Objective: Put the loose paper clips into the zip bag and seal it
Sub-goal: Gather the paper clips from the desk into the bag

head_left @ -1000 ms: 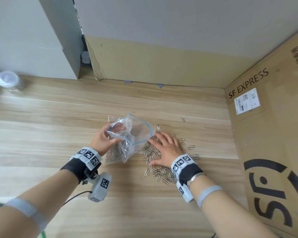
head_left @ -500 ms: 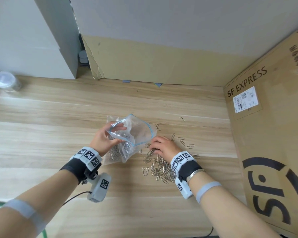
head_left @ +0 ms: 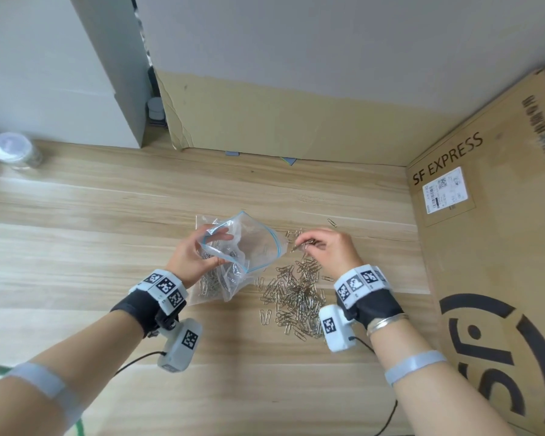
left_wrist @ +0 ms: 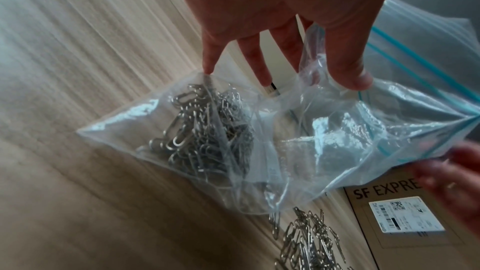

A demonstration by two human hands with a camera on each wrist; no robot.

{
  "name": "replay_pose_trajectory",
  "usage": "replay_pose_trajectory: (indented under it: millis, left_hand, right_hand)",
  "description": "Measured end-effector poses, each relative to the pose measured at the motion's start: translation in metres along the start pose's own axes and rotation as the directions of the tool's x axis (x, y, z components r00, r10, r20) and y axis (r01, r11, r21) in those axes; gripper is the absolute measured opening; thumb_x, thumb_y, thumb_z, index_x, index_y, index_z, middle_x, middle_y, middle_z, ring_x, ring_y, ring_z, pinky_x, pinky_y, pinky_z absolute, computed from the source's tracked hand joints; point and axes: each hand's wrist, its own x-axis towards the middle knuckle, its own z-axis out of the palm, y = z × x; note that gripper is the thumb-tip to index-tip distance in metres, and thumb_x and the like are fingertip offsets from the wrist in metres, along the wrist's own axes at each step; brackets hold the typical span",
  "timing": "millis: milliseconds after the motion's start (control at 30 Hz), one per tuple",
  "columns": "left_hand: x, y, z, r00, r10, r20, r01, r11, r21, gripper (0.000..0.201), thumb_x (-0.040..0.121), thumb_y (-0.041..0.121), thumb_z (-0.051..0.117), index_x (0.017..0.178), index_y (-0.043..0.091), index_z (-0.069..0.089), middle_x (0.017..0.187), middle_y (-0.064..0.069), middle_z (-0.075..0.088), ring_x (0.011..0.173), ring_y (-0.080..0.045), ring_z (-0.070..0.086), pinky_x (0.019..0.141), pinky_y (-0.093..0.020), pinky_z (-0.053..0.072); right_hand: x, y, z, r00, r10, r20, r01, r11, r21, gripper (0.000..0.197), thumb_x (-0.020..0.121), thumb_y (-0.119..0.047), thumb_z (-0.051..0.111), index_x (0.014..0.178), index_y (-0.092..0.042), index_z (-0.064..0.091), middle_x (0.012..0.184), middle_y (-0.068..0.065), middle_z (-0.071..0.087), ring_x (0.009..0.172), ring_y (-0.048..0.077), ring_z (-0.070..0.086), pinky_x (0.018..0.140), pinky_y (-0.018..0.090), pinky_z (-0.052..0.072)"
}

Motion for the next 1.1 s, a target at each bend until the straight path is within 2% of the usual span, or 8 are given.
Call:
replay_pose_trajectory:
  millis: [167,300,367,500,667,767,900,1100]
  left_hand:
    - [0.000,0.006,0.003,1.000,0.015,0.015,-0.016,1.000,0.023,0.058,0.064,0.012,0.076,0.106,0.040,0.049,0.097,0.035,0.063,0.104,0.013,0.051,0.097,-0.019,0.035]
    - [-0.001,0.010,0.004,0.999,0.030,0.013,-0.031,0.999,0.017,0.058,0.062,0.014,0.076,0.105,0.040,0.048,0.097,0.037,0.062,0.102,0.011,0.054,0.094,-0.015,0.037]
    - [-0.001,0.012,0.005,1.000,0.027,0.015,-0.027,0.999,0.016,0.059,0.062,0.012,0.076,0.104,0.040,0.047,0.096,0.040,0.060,0.100,0.015,0.053,0.093,-0.013,0.037]
    - [-0.002,0.010,0.002,1.000,0.004,0.015,-0.004,1.000,-0.026,0.056,0.059,0.020,0.076,0.106,0.037,0.049,0.097,0.034,0.063,0.102,0.008,0.056,0.097,-0.024,0.040]
    - [-0.002,0.005,0.001,1.000,-0.001,-0.012,0.001,0.998,-0.055,0.058,0.064,0.002,0.075,0.104,0.036,0.050,0.092,0.032,0.066,0.100,0.007,0.058,0.097,-0.029,0.043]
    - [-0.001,0.002,0.001,1.000,0.004,-0.018,-0.005,0.998,-0.057,0.056,0.065,0.001,0.074,0.104,0.035,0.051,0.092,0.032,0.066,0.100,0.007,0.058,0.097,-0.028,0.042]
    - [-0.002,-0.001,0.002,1.000,-0.003,-0.031,0.001,0.997,-0.073,0.054,0.065,0.002,0.074,0.102,0.034,0.051,0.090,0.033,0.065,0.098,0.009,0.058,0.092,-0.016,0.045]
    - [0.000,-0.002,0.003,0.999,-0.003,-0.048,-0.003,0.993,-0.122,0.049,0.066,-0.001,0.071,0.100,0.030,0.052,0.083,0.033,0.066,0.091,0.012,0.059,0.080,-0.006,0.045]
  right_hand:
    - [0.004,-0.059,-0.017,0.960,-0.277,-0.040,0.277,0.961,0.015,0.016,0.078,-0.001,0.065,0.084,-0.014,0.072,0.088,-0.003,0.067,0.077,0.005,0.062,0.077,0.014,0.051]
    - [0.014,-0.080,0.012,0.896,-0.427,0.120,0.441,0.888,-0.131,0.015,0.080,-0.002,0.064,0.088,-0.013,0.072,0.095,0.003,0.069,0.083,0.015,0.064,0.082,0.028,0.053]
    - [0.017,-0.080,0.023,0.897,-0.391,0.204,0.429,0.883,-0.192,0.017,0.081,-0.007,0.063,0.094,-0.014,0.071,0.100,0.003,0.069,0.088,0.018,0.063,0.086,0.034,0.051]
    - [0.013,-0.077,0.024,0.921,-0.303,0.244,0.338,0.934,-0.115,0.025,0.081,-0.018,0.066,0.106,-0.023,0.068,0.109,-0.002,0.069,0.093,0.012,0.064,0.091,0.025,0.048]
    - [0.020,-0.051,0.000,0.989,-0.071,-0.130,0.087,0.988,0.128,0.015,0.086,-0.015,0.059,0.097,-0.017,0.068,0.084,0.000,0.071,0.069,0.004,0.064,0.069,0.015,0.054]
    - [0.040,0.004,-0.006,0.961,0.117,-0.249,-0.118,0.993,0.009,0.023,0.091,-0.015,0.050,0.109,-0.016,0.064,0.111,0.003,0.066,0.094,0.012,0.061,0.082,0.018,0.045]
    - [0.054,0.066,-0.001,0.962,0.266,-0.060,-0.273,0.941,-0.199,0.045,0.096,-0.019,0.040,0.140,-0.013,0.032,0.150,0.002,0.029,0.137,0.017,0.026,0.111,0.022,0.015]
    - [0.032,0.080,0.019,0.961,0.221,0.163,-0.138,0.902,-0.409,0.056,0.097,-0.034,0.030,0.145,-0.018,0.003,0.154,-0.002,-0.004,0.142,0.015,-0.003,0.111,0.026,-0.001]
